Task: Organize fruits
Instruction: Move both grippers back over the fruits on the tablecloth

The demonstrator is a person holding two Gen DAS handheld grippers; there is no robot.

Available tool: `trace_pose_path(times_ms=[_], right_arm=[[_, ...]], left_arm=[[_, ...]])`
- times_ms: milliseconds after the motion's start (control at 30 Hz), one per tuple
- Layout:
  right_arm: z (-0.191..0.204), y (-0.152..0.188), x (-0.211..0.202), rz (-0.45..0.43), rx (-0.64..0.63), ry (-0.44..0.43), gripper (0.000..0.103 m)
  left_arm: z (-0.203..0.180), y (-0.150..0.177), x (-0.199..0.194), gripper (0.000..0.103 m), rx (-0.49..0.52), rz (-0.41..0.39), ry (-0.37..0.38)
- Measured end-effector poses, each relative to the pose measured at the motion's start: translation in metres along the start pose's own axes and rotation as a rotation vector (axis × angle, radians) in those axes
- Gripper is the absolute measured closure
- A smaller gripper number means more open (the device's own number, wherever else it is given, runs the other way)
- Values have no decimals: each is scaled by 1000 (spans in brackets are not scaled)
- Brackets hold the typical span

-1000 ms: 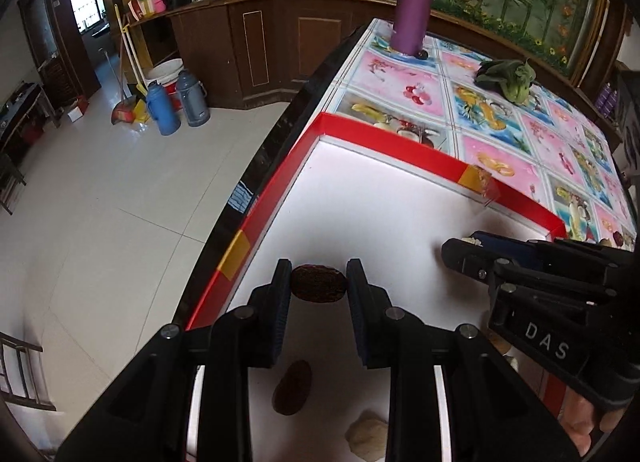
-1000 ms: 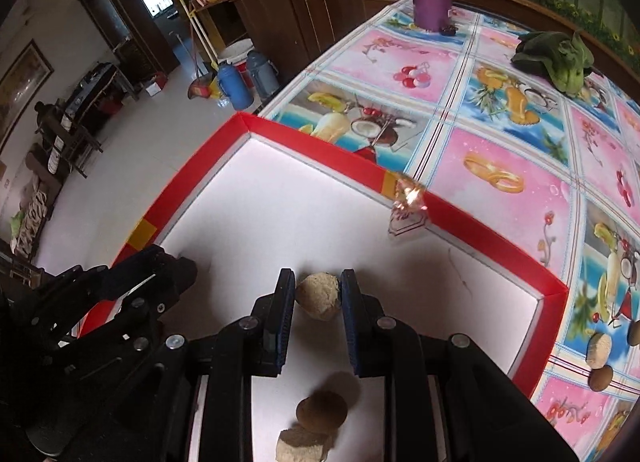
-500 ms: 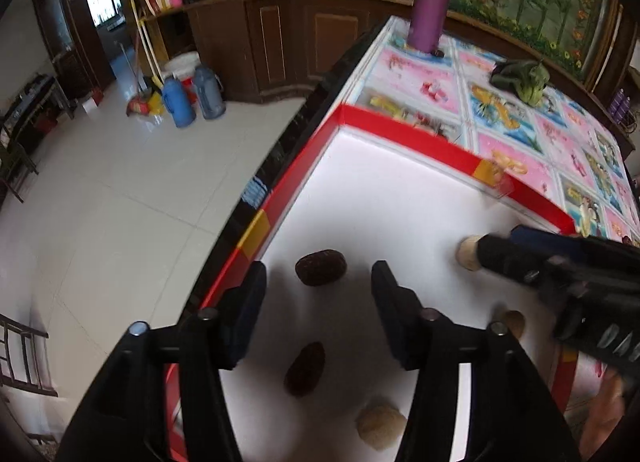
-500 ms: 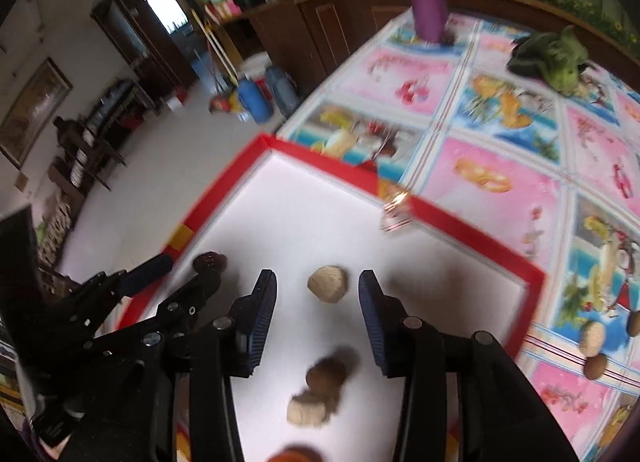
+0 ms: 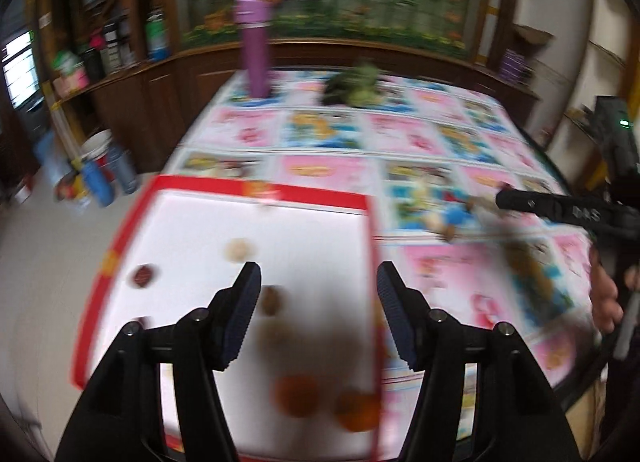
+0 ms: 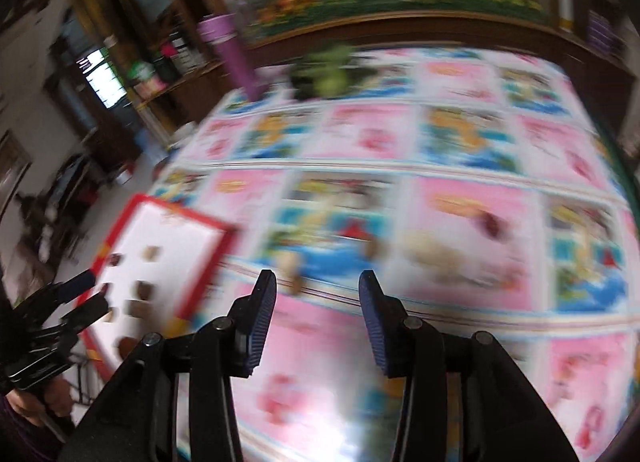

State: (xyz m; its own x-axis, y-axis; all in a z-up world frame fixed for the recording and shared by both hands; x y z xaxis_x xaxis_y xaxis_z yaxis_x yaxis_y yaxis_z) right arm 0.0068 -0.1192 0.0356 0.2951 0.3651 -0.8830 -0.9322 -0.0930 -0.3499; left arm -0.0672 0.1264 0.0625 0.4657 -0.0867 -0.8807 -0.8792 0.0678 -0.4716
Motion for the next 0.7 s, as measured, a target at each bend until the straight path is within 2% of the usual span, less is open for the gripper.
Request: trace_pose_path(times_ms=[67,133,300,433,533,633,667,700], right_arm=[[-17,4,7,22,28,-1,59],[-20,10,14,43,29,-48,59],[22,13,37,66,-89,-117,59],[59,2,58,58,-173,-73,59],[62,-5,71,64,-178,-64,62],[62,-9,84,85,-178,-51,73],[60,-8,86,93,-175,-48,83],[57,-7,86,89,-170,-61,83]], left_arm=[[-22,-3,10,42,33,21,17],[-42,-3,20,42,59,47,26],[-66,-6,42,42,82,109,31],[-66,-9,40,42,76,108,7],[-60,-12,37,42,66,111,-10],[-56,-14,34,42,59,102,-23],[-56,-15,34,42,59,102,-25],[-56,-16,34,42,59,103,-24]])
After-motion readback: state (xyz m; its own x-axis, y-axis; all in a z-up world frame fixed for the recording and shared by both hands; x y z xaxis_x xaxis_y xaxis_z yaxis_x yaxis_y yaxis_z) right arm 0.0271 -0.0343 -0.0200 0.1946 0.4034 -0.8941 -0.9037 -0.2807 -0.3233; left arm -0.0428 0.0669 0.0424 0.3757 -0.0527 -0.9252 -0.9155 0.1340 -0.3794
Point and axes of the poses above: each gripper's, at about its wrist camera, not at the fingertips, and x roughly the way its jaws point, z to its left, y to its underside, the point moved 2 cm from there along x, roughly the way its jaws point, and after that the axes turned 14 degrees about z, right-handed, at the moved point
